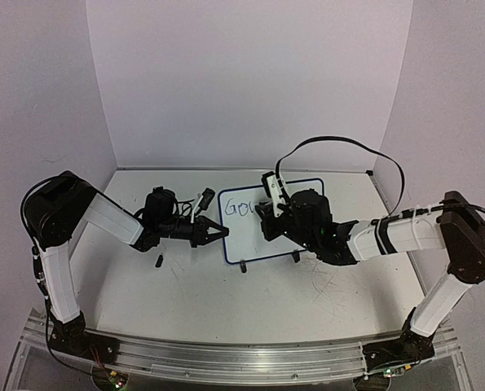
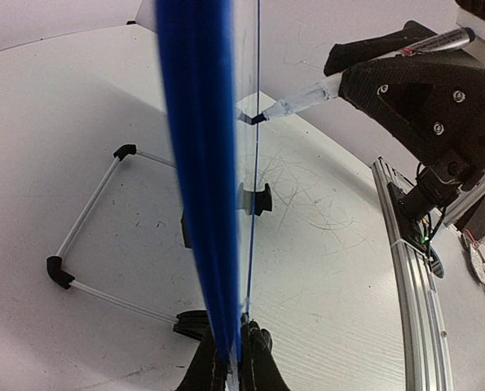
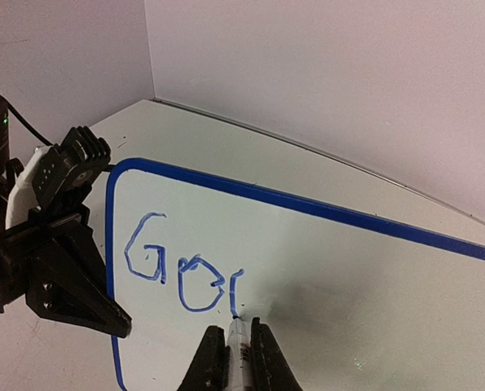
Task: Write a sentence on the whiteboard
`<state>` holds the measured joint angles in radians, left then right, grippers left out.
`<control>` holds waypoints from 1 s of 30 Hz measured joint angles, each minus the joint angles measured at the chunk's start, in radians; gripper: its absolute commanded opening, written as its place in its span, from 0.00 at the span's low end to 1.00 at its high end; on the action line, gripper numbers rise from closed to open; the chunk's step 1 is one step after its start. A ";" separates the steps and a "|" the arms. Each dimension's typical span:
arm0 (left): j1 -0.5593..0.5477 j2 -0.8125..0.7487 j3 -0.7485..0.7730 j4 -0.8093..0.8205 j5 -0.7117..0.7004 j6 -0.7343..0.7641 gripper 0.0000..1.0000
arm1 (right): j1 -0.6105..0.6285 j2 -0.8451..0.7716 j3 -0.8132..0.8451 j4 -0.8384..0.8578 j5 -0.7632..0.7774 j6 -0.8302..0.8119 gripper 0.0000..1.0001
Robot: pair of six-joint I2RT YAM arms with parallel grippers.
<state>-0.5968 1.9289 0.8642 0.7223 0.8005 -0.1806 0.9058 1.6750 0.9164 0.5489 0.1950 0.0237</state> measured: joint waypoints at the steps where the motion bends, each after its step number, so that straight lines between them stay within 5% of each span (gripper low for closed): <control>1: 0.000 0.000 0.000 0.000 0.000 0.000 0.00 | 0.000 -0.001 -0.001 -0.001 0.001 0.000 0.00; 30: 0.000 0.000 0.000 0.000 0.000 0.000 0.00 | 0.001 -0.019 -0.020 0.033 0.070 -0.008 0.00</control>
<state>-0.5968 1.9289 0.8642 0.7223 0.8009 -0.1802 0.9066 1.6562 0.8969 0.5823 0.2649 0.0154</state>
